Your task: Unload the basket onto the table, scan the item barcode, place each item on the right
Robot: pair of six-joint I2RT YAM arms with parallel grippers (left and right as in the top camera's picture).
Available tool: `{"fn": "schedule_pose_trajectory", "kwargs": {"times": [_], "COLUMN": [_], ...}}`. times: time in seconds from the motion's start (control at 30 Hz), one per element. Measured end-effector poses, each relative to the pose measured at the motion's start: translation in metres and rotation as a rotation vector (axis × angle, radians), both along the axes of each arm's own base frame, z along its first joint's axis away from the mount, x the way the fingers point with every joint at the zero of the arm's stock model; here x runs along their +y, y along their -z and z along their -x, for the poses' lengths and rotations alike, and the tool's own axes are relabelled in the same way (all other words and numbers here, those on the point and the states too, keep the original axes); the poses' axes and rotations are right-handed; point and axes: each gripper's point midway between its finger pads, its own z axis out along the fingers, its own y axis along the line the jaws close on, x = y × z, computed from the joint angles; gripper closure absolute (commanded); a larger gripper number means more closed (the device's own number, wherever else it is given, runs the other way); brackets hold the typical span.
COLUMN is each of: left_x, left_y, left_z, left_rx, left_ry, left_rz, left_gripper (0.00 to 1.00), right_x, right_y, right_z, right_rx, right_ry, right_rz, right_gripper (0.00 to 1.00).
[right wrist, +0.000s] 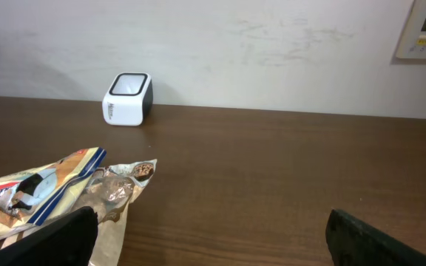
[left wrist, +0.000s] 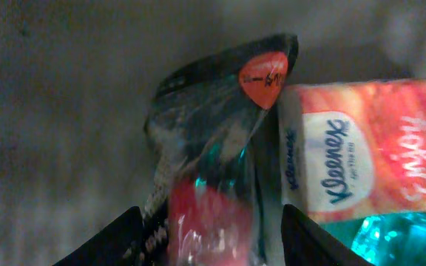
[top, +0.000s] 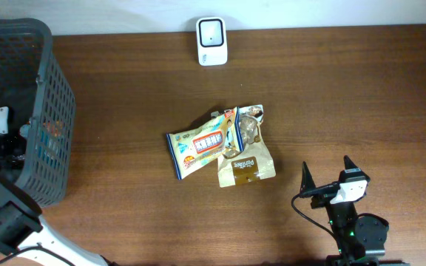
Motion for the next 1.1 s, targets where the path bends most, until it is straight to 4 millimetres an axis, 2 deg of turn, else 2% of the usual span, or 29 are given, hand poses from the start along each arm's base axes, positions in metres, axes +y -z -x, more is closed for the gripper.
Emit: {"fn": "schedule_pose_trajectory", "kwargs": {"times": [0.2, 0.6, 0.63, 0.7, 0.73, 0.83, 0.97, 1.1], "left_x": [0.001, 0.003, 0.003, 0.003, 0.004, 0.006, 0.01, 0.013], "left_y": [0.008, 0.015, 0.015, 0.015, 0.015, 0.013, 0.011, -0.002], "left_z": [0.004, 0.008, 0.008, 0.008, 0.008, 0.008, 0.005, -0.003], "left_rx": [0.059, 0.114, 0.114, 0.116, 0.116, 0.118, 0.115, 0.088], "left_ry": [0.007, 0.022, 0.022, 0.021, 0.019, 0.022, -0.007, -0.059], "left_rz": [-0.044, -0.076, -0.076, -0.079, -0.078, -0.092, -0.099, -0.081], "left_gripper": [0.51, 0.52, 0.54, 0.67, 0.7, 0.68, 0.76, 0.76], "right_x": [0.0, 0.0, 0.0, 0.0, 0.0, 0.0, 0.0, 0.0], "right_y": [0.0, 0.0, 0.0, 0.0, 0.0, 0.0, 0.0, 0.0], "right_z": [0.0, 0.0, 0.0, 0.0, 0.0, 0.0, 0.0, 0.0], "right_rx": [0.0, 0.0, 0.0, 0.0, 0.0, 0.0, 0.0, 0.0], "right_ry": [0.0, 0.0, 0.0, 0.0, 0.0, 0.0, 0.0, 0.0], "right_rz": [0.0, 0.0, 0.0, 0.0, 0.0, -0.001, 0.0, 0.0], "right_gripper": [0.02, 0.02, 0.02, 0.02, 0.02, 0.02, 0.02, 0.02]}}
